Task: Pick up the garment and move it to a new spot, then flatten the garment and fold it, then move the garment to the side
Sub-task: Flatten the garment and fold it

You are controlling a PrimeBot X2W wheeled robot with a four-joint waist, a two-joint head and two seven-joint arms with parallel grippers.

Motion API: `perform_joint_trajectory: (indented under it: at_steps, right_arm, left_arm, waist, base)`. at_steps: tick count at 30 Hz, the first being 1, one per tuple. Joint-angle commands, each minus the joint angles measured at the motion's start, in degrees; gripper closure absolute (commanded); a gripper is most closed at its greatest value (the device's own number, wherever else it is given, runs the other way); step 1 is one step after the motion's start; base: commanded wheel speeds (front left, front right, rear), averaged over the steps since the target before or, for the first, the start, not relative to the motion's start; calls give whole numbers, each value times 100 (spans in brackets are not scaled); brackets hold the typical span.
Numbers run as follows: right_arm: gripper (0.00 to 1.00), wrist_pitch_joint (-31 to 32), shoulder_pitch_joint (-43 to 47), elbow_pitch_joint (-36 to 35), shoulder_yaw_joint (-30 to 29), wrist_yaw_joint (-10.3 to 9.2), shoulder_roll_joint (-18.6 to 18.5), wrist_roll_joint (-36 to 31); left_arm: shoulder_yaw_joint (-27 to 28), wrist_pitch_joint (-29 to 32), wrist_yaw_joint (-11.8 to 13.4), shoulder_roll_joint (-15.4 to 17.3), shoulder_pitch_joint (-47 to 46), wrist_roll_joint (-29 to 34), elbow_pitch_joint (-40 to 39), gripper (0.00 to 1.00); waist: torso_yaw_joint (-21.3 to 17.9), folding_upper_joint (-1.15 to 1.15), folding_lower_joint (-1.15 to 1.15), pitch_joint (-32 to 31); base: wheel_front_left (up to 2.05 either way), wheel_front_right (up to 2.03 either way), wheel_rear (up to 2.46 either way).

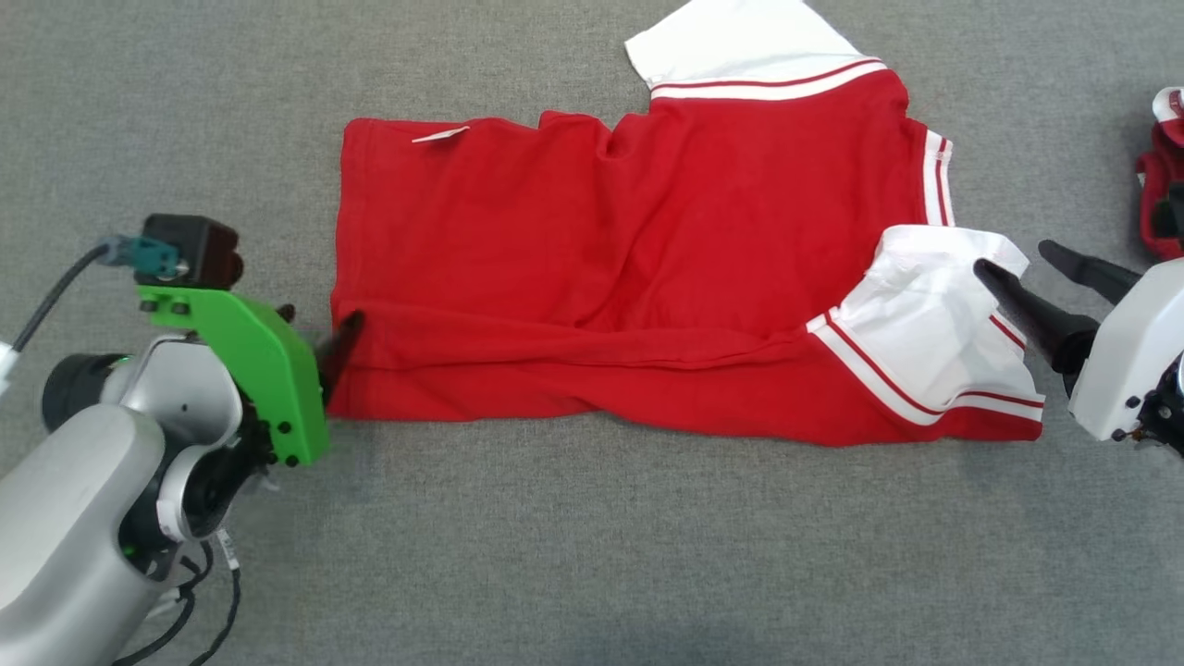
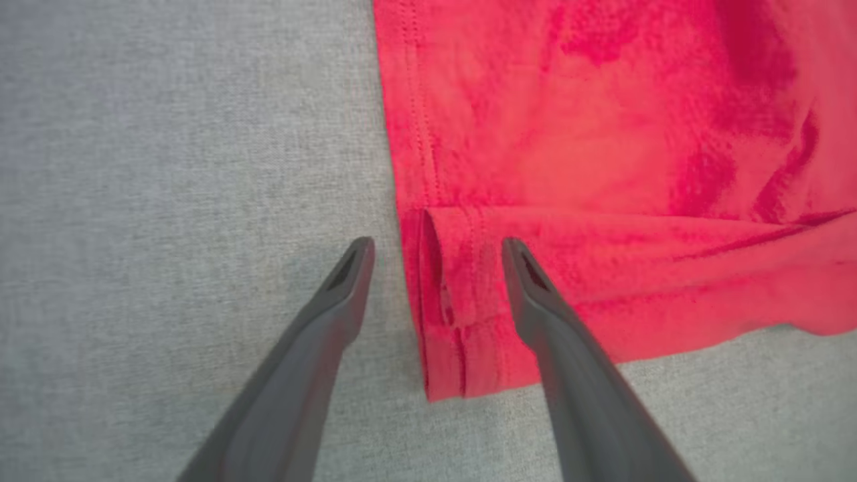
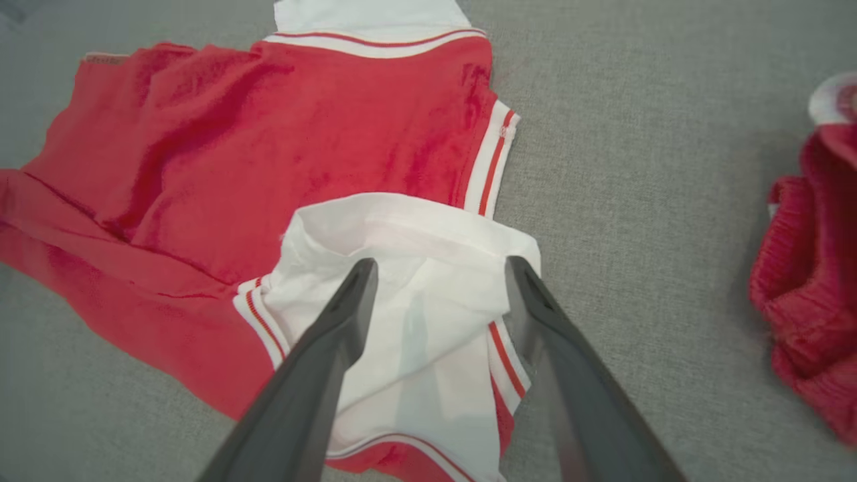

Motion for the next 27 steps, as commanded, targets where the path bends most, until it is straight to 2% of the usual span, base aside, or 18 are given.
perform_joint_trajectory:
  at_steps: [1, 4, 9, 12, 19, 23, 27]
  right_arm:
    - [0, -328, 28, 19, 52, 2, -10, -83]
    - [0, -578, 371, -134, 217, 1, -194, -198]
    - [0, -100, 1113, -536, 402, 2, -522, -116]
    - [0, 128, 1296, -676, 306, 2, -574, -123]
    - [0, 465, 1191, -556, 10, 2, -487, -279]
    - [0, 619, 1227, -397, -93, 2, -446, -368]
    - [0, 634, 1131, -276, -110, 2, -286, -404]
  left_arm:
    - [126, -289, 144, 151, 218, 122, -150, 0]
    - [272, -775, 419, 254, 716, 180, -630, 0]
    - [307, -1192, 763, 406, 1596, 98, -1422, 0]
    - [260, -1166, 835, 514, 1744, 148, -1585, 0]
    - [206, -913, 815, 512, 1490, 142, -1491, 0]
    - [148, -693, 673, 309, 1283, -50, -1202, 0]
    - [59, -582, 609, 194, 1033, 69, -749, 0]
  waist:
    - [-93, 69, 0, -82]
    - [-141, 69, 0, -131]
    - [-179, 69, 0, -75]
    - [-173, 69, 0, 12]
    - [-114, 69, 0, 164]
    - [-39, 69, 0, 261]
    - [-30, 69, 0, 302]
  base:
    - [0, 0, 0]
    - [0, 0, 0]
    - [0, 0, 0]
    - [0, 0, 0]
    - [0, 0, 0]
    - [0, 0, 0]
    - [0, 0, 0]
